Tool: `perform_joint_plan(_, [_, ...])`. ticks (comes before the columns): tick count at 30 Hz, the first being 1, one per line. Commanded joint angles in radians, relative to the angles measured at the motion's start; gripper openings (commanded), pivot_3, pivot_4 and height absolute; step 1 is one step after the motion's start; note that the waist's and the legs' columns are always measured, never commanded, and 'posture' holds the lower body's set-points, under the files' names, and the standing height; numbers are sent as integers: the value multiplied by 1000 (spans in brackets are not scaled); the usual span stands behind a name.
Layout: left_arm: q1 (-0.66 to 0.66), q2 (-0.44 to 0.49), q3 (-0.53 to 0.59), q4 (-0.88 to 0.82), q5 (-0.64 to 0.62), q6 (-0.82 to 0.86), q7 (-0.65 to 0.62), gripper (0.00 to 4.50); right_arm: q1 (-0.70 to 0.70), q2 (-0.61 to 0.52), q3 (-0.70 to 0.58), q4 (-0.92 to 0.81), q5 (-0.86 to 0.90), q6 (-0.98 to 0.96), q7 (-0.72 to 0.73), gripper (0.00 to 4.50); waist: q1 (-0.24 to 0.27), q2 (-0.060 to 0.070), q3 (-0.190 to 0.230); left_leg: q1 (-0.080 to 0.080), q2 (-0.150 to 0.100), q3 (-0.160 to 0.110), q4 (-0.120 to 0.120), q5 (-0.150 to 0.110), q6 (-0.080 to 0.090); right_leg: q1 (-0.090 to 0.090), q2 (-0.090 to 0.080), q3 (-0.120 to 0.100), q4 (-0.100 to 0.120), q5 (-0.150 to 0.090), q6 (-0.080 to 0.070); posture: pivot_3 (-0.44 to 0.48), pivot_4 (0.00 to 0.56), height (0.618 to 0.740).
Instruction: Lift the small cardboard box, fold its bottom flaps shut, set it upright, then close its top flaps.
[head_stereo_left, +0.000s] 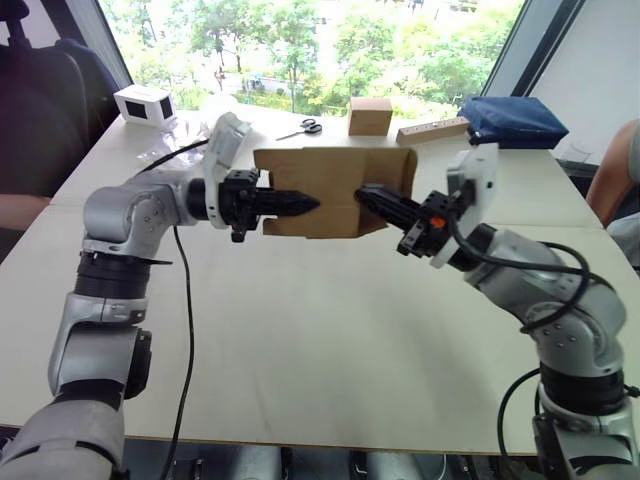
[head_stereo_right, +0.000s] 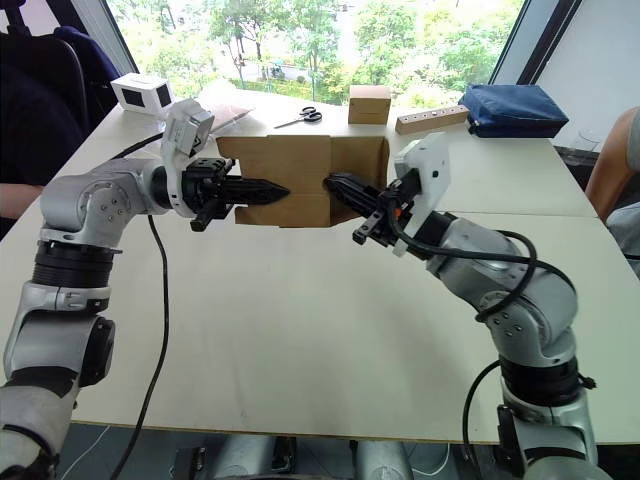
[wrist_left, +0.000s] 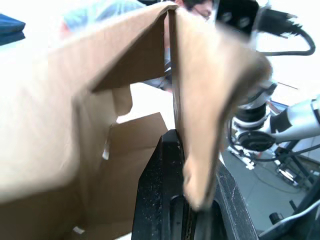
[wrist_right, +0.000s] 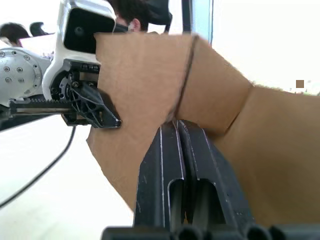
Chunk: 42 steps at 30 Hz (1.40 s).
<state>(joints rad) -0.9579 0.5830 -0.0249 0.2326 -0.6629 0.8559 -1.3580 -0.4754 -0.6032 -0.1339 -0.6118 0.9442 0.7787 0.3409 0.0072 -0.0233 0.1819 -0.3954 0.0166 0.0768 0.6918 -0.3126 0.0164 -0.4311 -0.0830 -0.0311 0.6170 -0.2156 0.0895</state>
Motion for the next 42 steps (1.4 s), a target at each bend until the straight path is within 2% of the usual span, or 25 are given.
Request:
perform_joint_plan(1, [-22,2,10,-9,0,-18,-5,0,53,-54,-85,-76,82,36,0,53,0,0,0,0,0,0,0,0,0,0,0,0,0,0,0,0,150,740])
perform_joint_plan(5, [-24,1,11,-10,-2,-15,-8,0,212,-129,-144,-121,126,73,34,53,5,0,0,0,0,0,0,0,0,0,0,0,0,0,0,0,150,740])
perform_joint_plan(9, [-30,-1,10,-16,-6,-9,-8,0,276,-137,-124,-112,78,47,52,53,0,0,0,0,0,0,1,0,0,1,0,0,-1,0,0,0,150,740])
perform_joint_plan(17, [-35,-2,11,-52,-24,18,-12,0,211,-95,-34,-71,-34,5,48,53,-1,0,0,0,0,0,1,0,0,1,1,0,0,0,0,0,150,740])
perform_joint_plan(29, [-6,1,10,-97,-42,44,-6,0,97,-3,-8,-40,2,12,33,53,3,0,0,0,0,0,2,0,0,1,1,0,0,0,0,0,150,740])
perform_joint_plan(42, [-21,15,13,-55,-26,14,-15,0,304,-145,-142,-109,165,78,108,53,4,0,0,0,0,0,3,0,0,1,0,0,-1,0,0,0,150,740])
